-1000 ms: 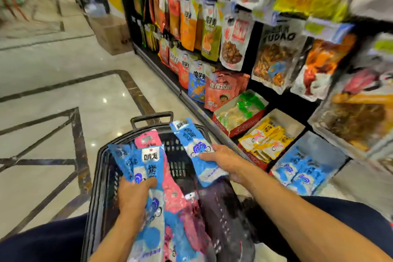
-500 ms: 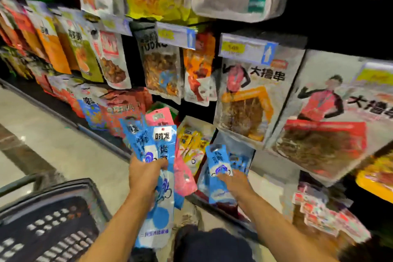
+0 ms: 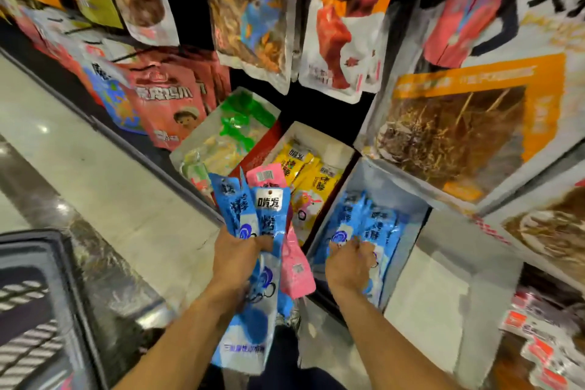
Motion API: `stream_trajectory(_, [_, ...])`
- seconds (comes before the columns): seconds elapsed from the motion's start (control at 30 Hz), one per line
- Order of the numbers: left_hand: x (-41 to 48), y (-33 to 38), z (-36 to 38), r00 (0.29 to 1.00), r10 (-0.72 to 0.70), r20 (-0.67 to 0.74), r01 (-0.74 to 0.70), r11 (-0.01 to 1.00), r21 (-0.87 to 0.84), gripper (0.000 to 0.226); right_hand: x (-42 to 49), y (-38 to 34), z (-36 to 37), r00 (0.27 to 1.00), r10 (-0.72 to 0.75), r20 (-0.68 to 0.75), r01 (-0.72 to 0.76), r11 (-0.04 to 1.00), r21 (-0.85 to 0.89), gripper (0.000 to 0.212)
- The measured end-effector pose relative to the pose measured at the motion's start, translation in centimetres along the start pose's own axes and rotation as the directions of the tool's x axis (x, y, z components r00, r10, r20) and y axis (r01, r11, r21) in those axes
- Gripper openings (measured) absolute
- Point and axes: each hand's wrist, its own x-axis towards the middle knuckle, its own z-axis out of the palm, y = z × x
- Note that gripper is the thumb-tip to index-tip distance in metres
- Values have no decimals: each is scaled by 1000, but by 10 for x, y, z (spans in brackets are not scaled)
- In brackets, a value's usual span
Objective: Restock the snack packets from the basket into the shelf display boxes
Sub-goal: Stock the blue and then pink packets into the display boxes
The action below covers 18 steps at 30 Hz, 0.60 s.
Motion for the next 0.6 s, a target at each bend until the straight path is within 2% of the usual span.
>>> stream_trajectory(0.07, [4,-1,-7,1000,-10,9,9,999,33,35,-4,-4,15,998,-36,-46,28,987,-160,68])
stream_trajectory(0.1, [4,-2,-10,1000,-25,12,25,999,40,34,-6,-9,16,995,-69,-68,58,985,-164,74])
stream_trajectory(0.13, [4,-3,-12,999,-43,15,42,998,41,32,-8,-14,14,989,-132,-65,125,988,-94,71])
stream_trajectory(0.2, [3,-3,-13,997,-70,32,68,995,71,29,-19,-25,3,963,-268,39,253,941,225,54])
stream_trajectory(0.23, [3,-3,-13,996,-78,48,73,993,96,27,-29,-33,-5,940,-297,169,209,890,405,47])
stream_trajectory(0.27, [4,-3,-14,995,-81,65,73,990,124,27,-40,-40,-12,901,-306,307,98,833,544,41])
stream_trajectory(0.3, [4,-2,-13,994,-79,79,67,986,152,27,-49,-44,-17,862,-307,404,-16,780,626,34])
stream_trajectory(0.33, [3,-1,-12,993,-76,92,58,982,178,26,-54,-44,-18,843,-304,443,-91,733,675,26])
stream_trajectory(0.43, [-5,0,-5,992,-57,115,31,976,217,22,-59,-32,-27,860,-320,397,-89,672,735,16])
stream_trajectory(0.53, [-15,2,4,993,-32,112,8,978,208,25,-68,-19,-39,871,-352,344,-7,691,723,22])
stream_trajectory(0.6, [-19,2,11,994,-10,112,-11,983,184,32,-74,-5,-45,898,-320,302,4,693,721,20])
